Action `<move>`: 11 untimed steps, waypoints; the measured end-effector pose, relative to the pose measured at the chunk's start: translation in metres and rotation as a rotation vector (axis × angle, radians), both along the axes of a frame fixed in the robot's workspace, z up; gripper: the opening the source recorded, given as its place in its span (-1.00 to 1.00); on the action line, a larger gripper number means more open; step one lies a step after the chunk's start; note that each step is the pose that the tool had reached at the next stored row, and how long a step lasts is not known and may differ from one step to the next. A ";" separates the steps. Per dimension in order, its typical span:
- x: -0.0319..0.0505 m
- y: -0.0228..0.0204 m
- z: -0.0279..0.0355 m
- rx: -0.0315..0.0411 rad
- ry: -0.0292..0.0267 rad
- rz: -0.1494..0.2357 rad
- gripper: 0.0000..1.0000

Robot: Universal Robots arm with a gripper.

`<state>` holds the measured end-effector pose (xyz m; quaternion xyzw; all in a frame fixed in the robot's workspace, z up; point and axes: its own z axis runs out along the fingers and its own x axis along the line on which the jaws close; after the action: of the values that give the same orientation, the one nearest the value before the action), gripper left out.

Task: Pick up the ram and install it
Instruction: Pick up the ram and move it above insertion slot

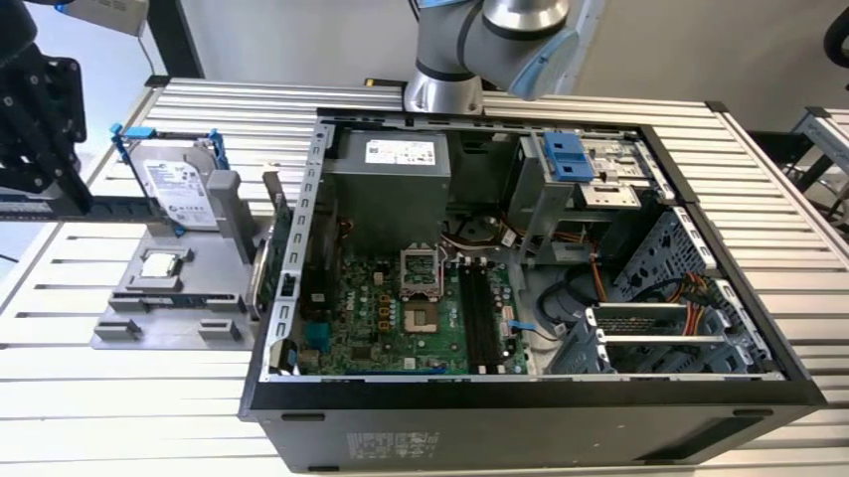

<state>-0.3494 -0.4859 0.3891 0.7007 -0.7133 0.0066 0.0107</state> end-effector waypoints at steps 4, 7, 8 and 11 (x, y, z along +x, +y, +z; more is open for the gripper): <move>0.0085 0.0000 -0.0002 0.0002 0.0009 0.000 -1.00; 0.0168 -0.0001 -0.0002 0.0002 0.0024 0.000 -1.00; 0.0194 0.0000 -0.0002 0.0002 0.0029 0.000 -1.00; 0.0271 0.0000 -0.0002 0.0002 0.0040 0.000 -1.00</move>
<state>-0.3223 -0.4860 0.3890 0.7008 -0.7133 0.0051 0.0120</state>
